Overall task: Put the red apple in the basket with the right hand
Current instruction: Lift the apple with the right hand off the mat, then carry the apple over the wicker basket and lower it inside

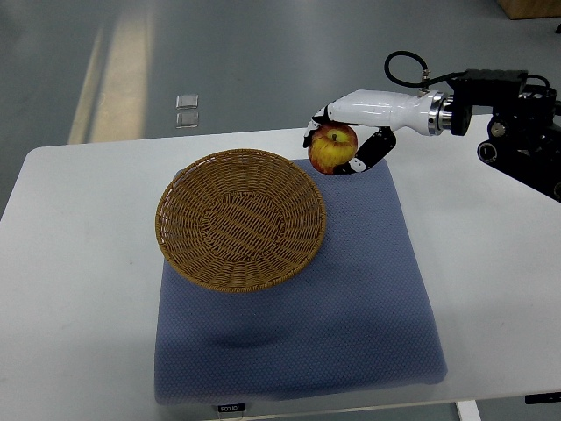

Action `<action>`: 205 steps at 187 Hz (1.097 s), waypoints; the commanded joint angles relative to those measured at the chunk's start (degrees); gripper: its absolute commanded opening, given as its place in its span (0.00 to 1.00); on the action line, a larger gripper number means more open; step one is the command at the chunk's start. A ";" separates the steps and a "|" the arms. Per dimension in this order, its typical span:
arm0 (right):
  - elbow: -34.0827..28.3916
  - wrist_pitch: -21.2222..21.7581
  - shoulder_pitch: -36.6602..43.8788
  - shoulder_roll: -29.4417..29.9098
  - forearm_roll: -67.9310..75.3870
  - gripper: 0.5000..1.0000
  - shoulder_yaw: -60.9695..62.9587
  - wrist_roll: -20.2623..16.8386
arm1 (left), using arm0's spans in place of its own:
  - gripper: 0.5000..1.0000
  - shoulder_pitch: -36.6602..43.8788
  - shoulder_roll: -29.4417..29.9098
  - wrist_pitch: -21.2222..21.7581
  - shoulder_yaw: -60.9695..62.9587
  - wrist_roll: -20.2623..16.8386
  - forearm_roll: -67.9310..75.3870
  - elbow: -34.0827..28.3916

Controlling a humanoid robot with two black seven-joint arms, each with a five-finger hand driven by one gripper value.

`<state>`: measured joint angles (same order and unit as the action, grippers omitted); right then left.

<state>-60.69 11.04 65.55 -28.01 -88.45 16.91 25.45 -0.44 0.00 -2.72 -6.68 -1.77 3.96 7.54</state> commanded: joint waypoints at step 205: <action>11.91 -4.36 -9.30 22.91 1.62 0.65 3.92 -0.93 | 1.00 0.00 0.00 0.00 0.00 0.01 0.00 0.02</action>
<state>-48.77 6.92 56.52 -5.89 -86.88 20.83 24.59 -0.44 0.00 -2.72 -6.68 -1.75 3.95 7.56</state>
